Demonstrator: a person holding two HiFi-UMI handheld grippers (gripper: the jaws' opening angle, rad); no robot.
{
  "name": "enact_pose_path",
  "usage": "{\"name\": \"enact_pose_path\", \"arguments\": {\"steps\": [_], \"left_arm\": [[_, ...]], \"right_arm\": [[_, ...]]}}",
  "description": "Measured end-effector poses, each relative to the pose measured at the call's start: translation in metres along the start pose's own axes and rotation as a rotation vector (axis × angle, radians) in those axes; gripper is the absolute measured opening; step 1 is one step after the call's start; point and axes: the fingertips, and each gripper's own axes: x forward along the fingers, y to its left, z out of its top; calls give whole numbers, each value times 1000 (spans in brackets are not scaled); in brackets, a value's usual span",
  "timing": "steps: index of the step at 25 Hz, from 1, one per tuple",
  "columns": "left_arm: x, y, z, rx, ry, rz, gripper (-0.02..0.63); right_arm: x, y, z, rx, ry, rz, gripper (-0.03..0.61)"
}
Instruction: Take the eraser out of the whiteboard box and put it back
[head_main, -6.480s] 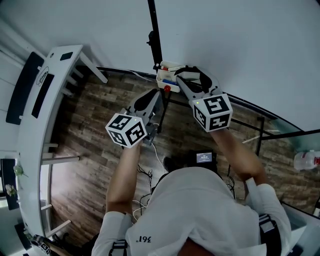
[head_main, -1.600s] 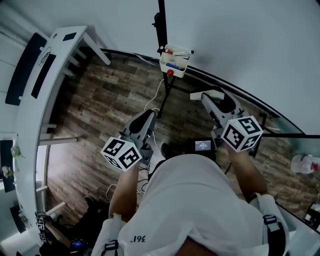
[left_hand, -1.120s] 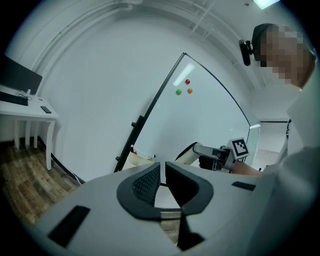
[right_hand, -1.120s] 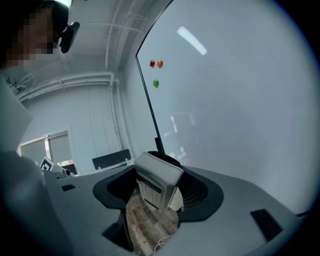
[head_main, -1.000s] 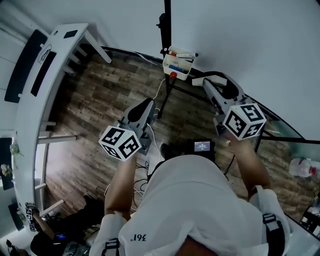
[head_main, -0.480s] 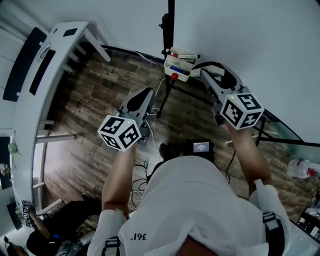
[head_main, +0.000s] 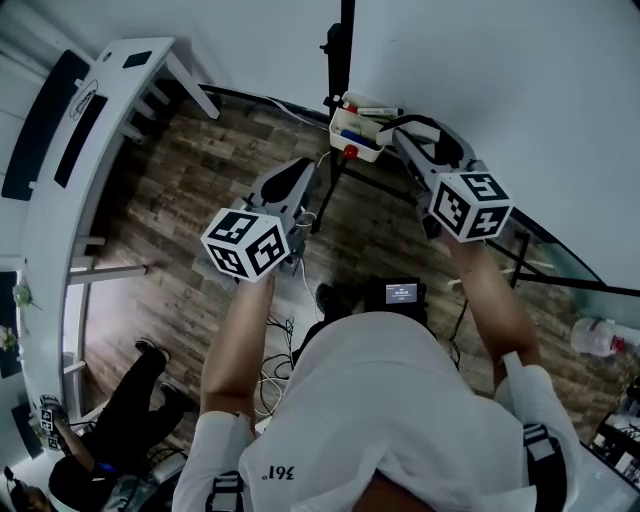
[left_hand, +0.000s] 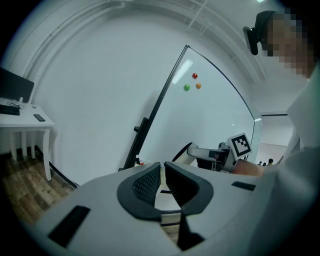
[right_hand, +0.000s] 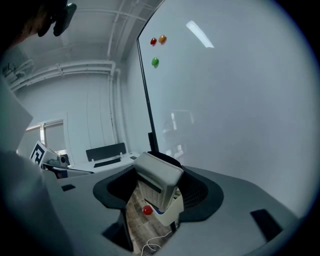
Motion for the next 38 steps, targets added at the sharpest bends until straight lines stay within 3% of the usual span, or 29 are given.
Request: {"name": "enact_pose_path", "arguments": {"steps": [21,38], "left_arm": [[50,14,-21,-35,80,-40,35],[61,15,-39,-16,125,-75,35]], "right_arm": [[67,10,-33,-10,86,-6,278],[87,7,-63,-40,108,-108,278]]}}
